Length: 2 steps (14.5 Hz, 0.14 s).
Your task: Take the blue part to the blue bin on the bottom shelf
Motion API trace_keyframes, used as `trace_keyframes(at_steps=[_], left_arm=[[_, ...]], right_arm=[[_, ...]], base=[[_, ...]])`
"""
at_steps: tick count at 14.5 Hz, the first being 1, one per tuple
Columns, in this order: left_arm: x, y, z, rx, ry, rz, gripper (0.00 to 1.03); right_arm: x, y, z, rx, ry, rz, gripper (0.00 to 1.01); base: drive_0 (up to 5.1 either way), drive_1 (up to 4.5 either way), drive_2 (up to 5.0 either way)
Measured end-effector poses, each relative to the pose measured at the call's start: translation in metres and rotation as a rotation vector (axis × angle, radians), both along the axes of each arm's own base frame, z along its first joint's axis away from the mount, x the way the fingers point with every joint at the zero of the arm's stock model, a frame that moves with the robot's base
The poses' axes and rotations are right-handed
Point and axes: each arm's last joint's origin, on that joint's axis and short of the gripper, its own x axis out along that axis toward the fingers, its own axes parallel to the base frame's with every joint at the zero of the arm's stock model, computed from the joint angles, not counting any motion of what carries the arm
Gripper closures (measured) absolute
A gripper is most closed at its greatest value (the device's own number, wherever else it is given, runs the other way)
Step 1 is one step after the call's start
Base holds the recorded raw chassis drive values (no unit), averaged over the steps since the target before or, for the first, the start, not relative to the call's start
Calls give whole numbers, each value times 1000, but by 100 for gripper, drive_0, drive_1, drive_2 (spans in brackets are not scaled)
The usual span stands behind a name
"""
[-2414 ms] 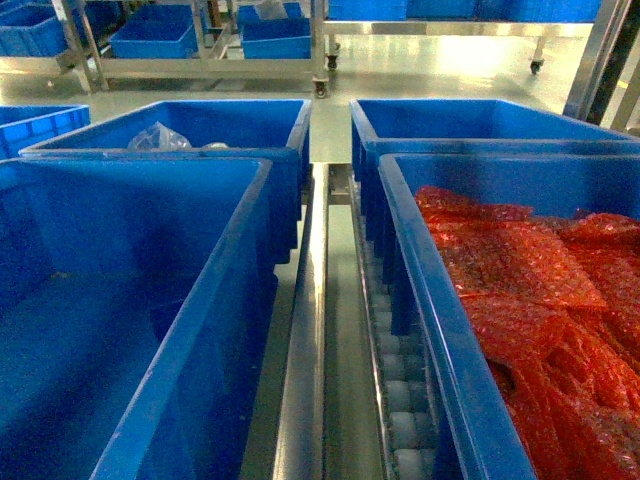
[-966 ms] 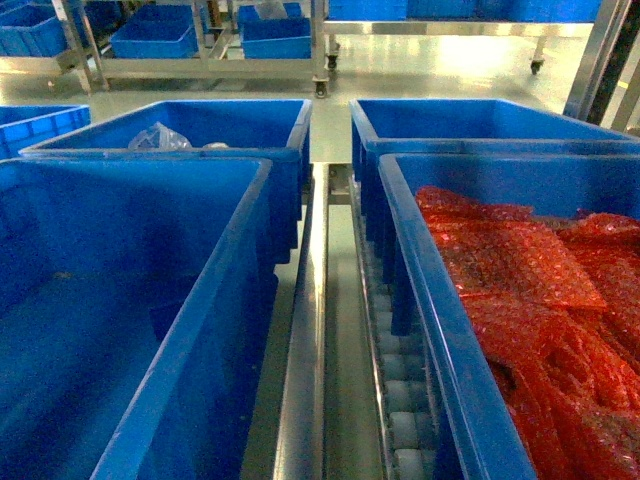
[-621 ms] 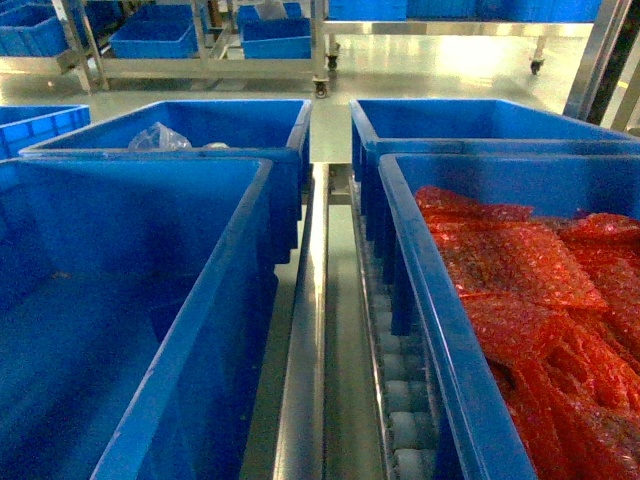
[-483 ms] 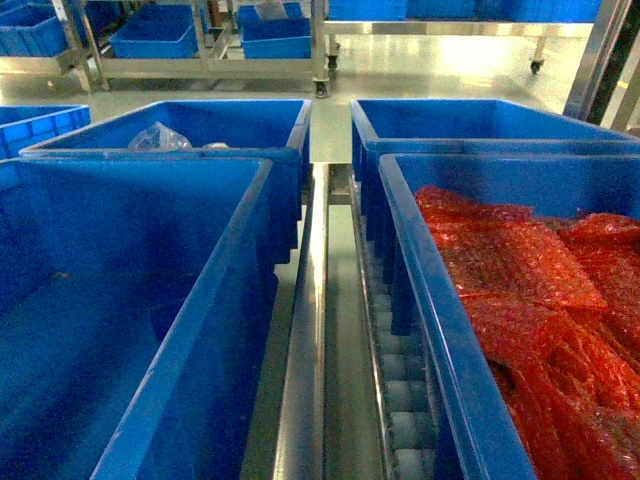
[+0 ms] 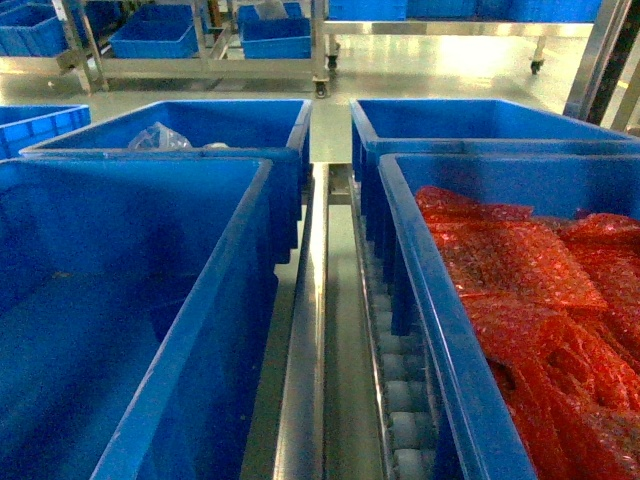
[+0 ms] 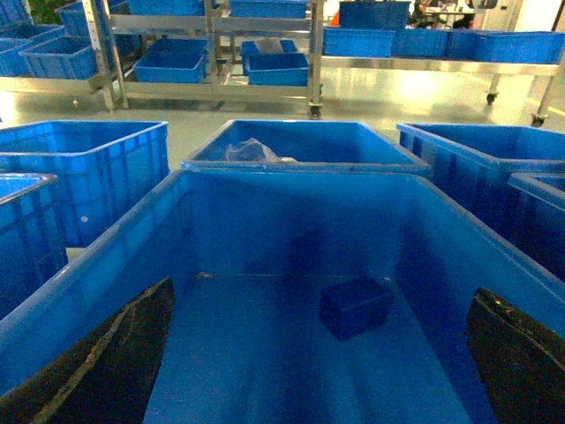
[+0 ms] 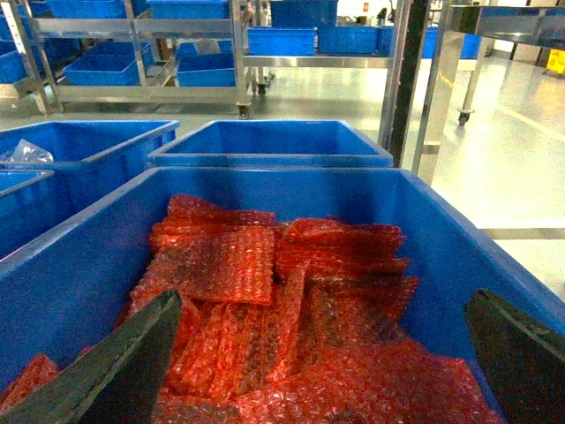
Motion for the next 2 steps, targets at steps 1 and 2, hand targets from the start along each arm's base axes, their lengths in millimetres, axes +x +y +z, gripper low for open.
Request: trace_keyframes(at_steps=[1,2], left_arm=[[0,0,0,0,0,0,5],[0,0,0,0,0,0,5]], right_arm=[[0,0,0,0,0,0,3],[0,0,0,0,0,0,3]], base=[[0,0,0],[0,0,0]])
